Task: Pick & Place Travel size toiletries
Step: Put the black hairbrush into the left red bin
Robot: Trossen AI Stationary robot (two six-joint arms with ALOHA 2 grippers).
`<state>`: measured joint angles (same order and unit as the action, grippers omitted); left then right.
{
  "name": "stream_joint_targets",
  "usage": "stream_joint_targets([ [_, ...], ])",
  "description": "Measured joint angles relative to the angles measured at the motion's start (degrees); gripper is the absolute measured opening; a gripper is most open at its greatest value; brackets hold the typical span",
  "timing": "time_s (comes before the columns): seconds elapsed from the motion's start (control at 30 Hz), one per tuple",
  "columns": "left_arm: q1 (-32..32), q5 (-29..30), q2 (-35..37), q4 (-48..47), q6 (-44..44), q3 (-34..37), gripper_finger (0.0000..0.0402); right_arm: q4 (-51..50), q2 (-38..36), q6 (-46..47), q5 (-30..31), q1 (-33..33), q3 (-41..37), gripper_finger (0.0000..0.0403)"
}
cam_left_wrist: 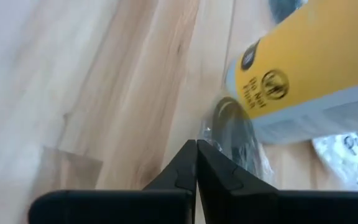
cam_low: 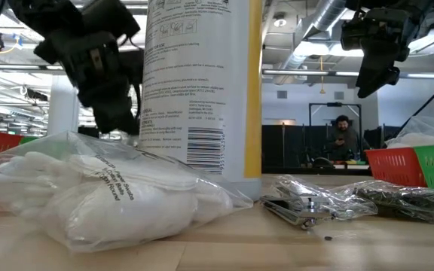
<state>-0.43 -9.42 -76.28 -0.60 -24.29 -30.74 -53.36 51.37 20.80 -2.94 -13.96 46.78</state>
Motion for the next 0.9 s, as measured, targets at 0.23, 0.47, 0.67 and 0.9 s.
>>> stream_joint_targets([
  [0.23, 0.0, 4.1, 5.9, -2.1, 0.1, -0.1, 0.0, 0.1, 0.0, 0.0, 0.0, 0.0, 0.0, 0.0173],
  [0.47, 0.1, 8.1, 10.6, -1.9, 0.1, -0.1, 0.0, 0.3, 0.0, 0.0, 0.0, 0.0, 0.0, 0.017],
  [0.67, 0.1, 12.3, 14.4, -1.8, 0.1, -0.1, 0.0, 1.6, 0.0, 0.0, 0.0, 0.0, 0.0, 0.017],
  [0.9, 0.1, 14.6, 17.7, -0.6, 1.6, -0.1, 0.0, 3.2, 0.0, 0.0, 0.0, 0.0, 0.0, 0.0169],
])
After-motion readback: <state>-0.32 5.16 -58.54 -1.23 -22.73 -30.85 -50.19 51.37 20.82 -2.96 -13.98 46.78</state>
